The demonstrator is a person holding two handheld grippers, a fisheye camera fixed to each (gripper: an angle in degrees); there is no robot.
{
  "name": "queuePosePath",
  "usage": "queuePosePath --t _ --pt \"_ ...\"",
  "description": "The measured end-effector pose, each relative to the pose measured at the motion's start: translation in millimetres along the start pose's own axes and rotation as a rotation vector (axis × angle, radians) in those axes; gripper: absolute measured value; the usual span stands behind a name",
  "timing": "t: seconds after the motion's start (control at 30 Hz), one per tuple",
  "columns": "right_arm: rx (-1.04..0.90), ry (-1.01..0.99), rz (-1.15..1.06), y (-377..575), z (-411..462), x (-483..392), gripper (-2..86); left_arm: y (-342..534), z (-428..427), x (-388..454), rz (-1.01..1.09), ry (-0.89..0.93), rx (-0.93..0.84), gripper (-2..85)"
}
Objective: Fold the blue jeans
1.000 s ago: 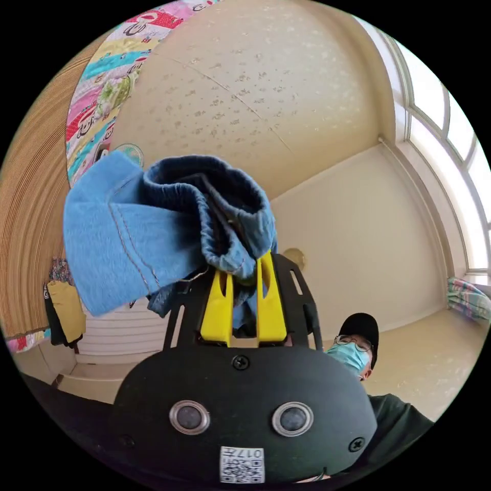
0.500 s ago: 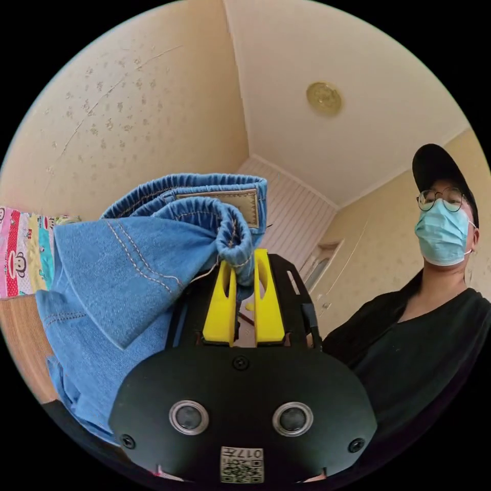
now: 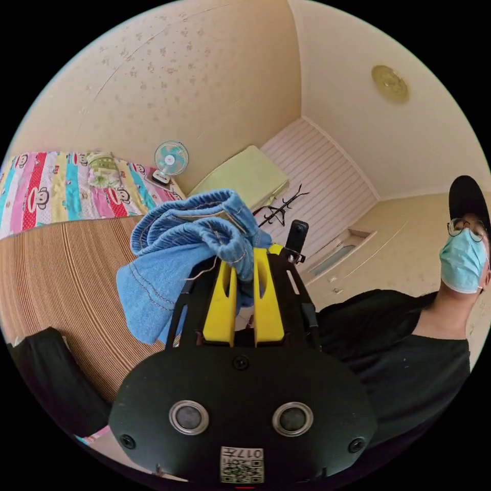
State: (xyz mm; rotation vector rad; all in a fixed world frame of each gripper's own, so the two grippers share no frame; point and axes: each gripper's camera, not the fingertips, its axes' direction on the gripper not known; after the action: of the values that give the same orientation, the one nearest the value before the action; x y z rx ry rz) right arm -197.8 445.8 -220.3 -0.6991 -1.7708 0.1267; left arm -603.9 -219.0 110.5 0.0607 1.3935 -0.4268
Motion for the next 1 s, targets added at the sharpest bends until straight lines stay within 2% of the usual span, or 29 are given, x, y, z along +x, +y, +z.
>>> queuePosePath --t 0.07,0.2,0.27,0.37,0.43,0.5,0.57,0.63,0.73,0.83,0.9,0.97,1.0 --pt "0.122 -0.025 0.086 18.1 -40.0 12.3 3.1 27.0 18.3 -38.7 -0.173 -0.035 -0.059 4.9" --pt "0.364 -0.031 0.121 46.9 -111.8 -3.6 2.7 74.8 35.6 -72.9 -0.319 0.014 -0.076 4.6" --pt "0.489 -0.01 0.035 56.1 -157.4 -42.5 2.6 88.8 35.8 -65.8 -0.277 -0.009 -0.104 4.3" --pt "0.515 0.034 -0.114 45.7 -185.0 -100.7 2.6 85.5 37.0 -34.2 -0.125 -0.118 -0.27 2.4" --pt "0.539 0.058 -0.14 32.9 -193.5 -128.5 2.5 81.6 35.3 -10.4 -0.043 -0.215 -0.291 0.8" --pt "0.596 0.014 -0.157 21.4 -204.5 -148.3 2.5 77.9 29.4 20.8 0.059 -0.317 -0.255 -0.3" --pt "0.705 -0.119 -0.211 9.1 -222.4 -169.5 2.6 75.1 12.5 65.9 0.19 -0.43 -0.146 -0.8" --pt "0.743 -0.202 -0.226 -5.2 -234.2 -179.7 2.6 73.2 -0.4 91.1 0.266 -0.377 -0.029 -0.9" --pt "0.748 -0.209 -0.239 -36.1 -252.1 -194.4 2.5 66.1 -13.2 114.1 0.354 -0.234 0.155 -0.8" --pt "0.719 -0.299 -0.321 -70.2 -263.6 -209.0 2.5 56.4 -16.3 113.4 0.38 -0.195 0.202 -0.4" --pt "0.709 -0.363 -0.368 -90.1 -266.1 -217.3 2.4 53.2 -10.4 92.1 0.296 -0.295 0.175 0.6" --pt "0.686 -0.417 -0.395 -118.2 -267.8 -225.0 2.4 59.6 0.0 41.1 0.027 -0.454 0.152 9.5" --pt "0.69 -0.421 -0.398 -124.0 -267.4 -226.9 2.4 64.5 3.5 32.4 -0.001 -0.45 0.152 12.1"
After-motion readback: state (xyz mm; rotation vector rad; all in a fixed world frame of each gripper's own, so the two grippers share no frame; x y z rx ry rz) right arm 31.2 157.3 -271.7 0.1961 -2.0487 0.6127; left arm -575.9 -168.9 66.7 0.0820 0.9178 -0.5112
